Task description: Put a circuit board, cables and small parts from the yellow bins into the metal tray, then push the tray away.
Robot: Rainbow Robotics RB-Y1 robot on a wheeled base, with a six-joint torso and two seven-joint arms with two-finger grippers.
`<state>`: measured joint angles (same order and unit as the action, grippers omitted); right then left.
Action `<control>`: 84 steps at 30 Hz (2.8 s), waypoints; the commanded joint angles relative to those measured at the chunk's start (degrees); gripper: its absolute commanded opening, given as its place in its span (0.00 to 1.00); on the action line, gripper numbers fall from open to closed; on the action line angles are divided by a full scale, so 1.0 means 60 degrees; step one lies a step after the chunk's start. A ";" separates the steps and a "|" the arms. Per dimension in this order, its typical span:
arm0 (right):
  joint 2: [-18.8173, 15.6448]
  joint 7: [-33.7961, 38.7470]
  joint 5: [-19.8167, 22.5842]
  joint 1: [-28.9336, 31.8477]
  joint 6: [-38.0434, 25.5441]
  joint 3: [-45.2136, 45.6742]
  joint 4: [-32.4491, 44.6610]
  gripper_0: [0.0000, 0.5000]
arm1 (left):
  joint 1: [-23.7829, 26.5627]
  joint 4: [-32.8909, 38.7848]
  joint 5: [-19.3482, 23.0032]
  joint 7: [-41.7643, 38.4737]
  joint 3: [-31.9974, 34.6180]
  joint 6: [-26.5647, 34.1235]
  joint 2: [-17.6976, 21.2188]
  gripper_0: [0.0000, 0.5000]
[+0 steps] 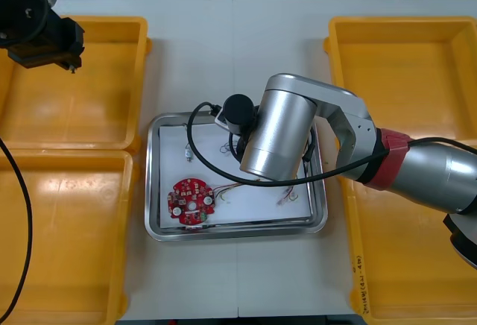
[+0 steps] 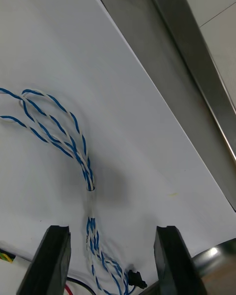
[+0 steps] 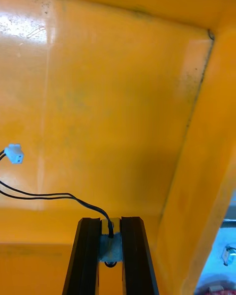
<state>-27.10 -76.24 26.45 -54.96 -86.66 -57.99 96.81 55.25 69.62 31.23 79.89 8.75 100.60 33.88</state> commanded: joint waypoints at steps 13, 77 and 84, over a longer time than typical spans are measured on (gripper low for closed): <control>-0.0229 -0.0872 0.0748 -0.0493 -0.0704 0.1242 0.0637 1.00 | 0.0387 0.1668 0.0874 -0.1889 0.0123 0.1485 0.0300 0.00; -0.2456 0.1223 0.3282 0.6817 -0.3891 1.1759 0.5003 1.00 | -0.1474 0.4041 0.1226 -0.5302 -0.5253 0.0782 -0.1253 0.00; -0.1914 0.1281 0.2565 0.7359 -0.3891 1.1935 0.5427 1.00 | -0.1767 0.4026 0.0859 -0.5185 -0.5253 0.0533 -0.1429 0.00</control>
<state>-40.04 -70.06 43.31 -12.76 -109.75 11.20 126.75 45.84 93.28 37.50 48.43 -22.28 104.94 26.68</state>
